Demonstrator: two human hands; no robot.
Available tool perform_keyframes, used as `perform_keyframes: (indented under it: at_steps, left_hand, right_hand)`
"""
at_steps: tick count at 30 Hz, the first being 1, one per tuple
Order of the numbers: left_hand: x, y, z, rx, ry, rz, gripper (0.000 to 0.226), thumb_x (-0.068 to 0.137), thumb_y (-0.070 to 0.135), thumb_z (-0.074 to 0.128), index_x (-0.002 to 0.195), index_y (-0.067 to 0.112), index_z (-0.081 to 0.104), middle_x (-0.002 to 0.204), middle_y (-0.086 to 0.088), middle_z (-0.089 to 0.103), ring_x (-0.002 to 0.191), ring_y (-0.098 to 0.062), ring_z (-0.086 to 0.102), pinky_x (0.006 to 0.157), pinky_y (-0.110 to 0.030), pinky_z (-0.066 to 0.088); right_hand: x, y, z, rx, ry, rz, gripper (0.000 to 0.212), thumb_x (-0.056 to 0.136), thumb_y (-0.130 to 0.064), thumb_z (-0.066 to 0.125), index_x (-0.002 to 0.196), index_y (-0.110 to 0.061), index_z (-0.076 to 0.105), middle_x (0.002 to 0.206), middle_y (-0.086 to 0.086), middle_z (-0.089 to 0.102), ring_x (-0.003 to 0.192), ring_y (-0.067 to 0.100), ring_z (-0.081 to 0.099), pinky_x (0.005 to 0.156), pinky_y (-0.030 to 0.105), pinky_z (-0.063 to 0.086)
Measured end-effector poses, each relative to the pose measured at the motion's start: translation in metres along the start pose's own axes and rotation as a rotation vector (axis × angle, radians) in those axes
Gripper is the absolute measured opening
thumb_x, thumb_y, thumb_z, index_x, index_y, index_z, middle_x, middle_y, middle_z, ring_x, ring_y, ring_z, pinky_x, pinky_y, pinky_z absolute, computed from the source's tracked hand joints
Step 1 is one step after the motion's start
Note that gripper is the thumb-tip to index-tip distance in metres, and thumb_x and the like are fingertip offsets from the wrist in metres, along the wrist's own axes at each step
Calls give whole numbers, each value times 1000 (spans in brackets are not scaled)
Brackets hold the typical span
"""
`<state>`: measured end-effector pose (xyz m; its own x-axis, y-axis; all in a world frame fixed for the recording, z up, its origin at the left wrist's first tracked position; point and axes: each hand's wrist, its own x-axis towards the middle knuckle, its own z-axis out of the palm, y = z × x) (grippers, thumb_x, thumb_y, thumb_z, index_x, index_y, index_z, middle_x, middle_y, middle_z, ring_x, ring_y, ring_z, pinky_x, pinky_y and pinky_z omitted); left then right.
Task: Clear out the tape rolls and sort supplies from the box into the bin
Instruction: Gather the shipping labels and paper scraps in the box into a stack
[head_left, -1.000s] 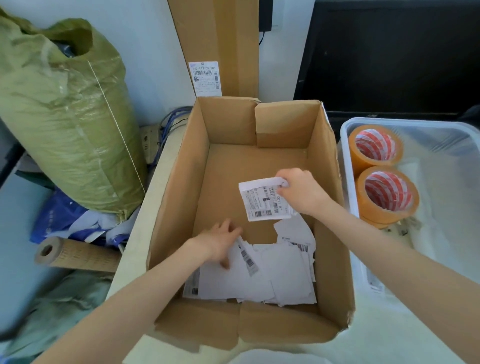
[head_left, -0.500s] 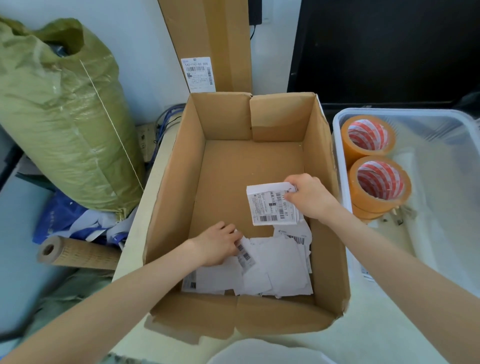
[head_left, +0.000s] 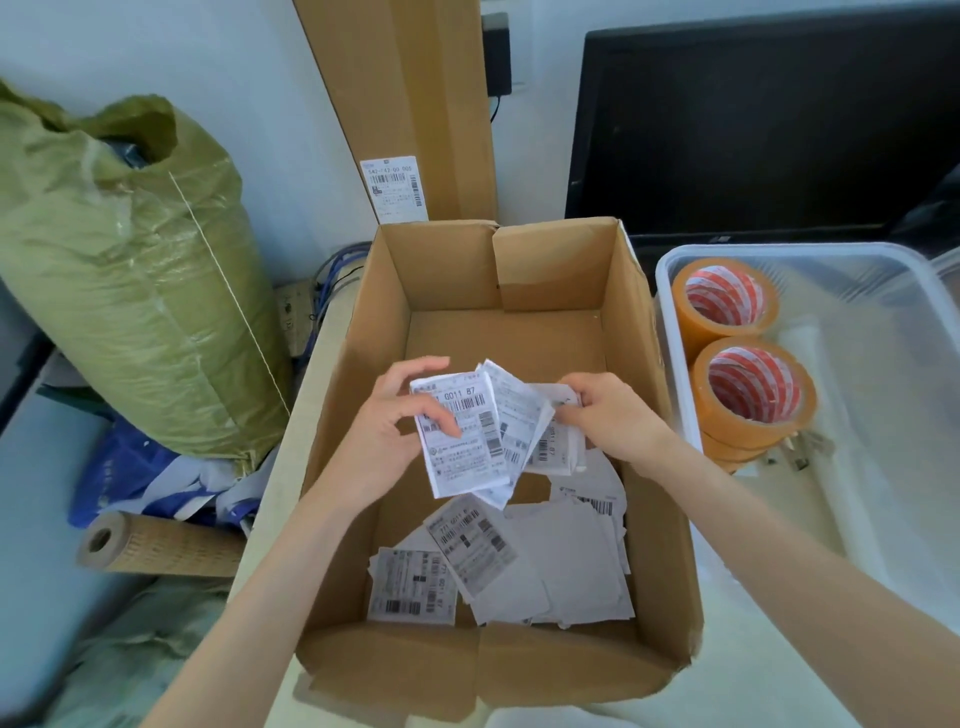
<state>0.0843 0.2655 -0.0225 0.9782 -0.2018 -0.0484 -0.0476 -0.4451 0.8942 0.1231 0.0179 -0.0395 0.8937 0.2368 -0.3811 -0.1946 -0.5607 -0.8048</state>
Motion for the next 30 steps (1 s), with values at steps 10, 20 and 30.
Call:
perform_keyframes:
  at_steps: [10,20,30]
  left_hand:
    - [22,1,5,138,-166,-40,37,93,-2,51,77,23,73,106,12,55,112,-7,51,88,-22,50]
    - [28,17,0,301,-199,-97,21,93,16,57,90,30,42,99,13,65,84,-4,61,61,-21,53]
    - [42,14,35,345,-55,38,47,81,24,73,117,25,43,109,9,52,97,-6,51,89,-24,43]
  right_hand:
    - [-5,-10,0,233,-129,-62,12,92,-8,60,100,0,65,93,11,74,84,22,73,75,43,60]
    - [-2,-4,1,257,-92,-20,14,92,-10,60,103,-4,67,94,9,74,83,19,73,72,36,60]
    - [3,1,4,137,-48,-34,6,85,-5,67,91,-4,66,88,19,68,78,31,66,71,42,54]
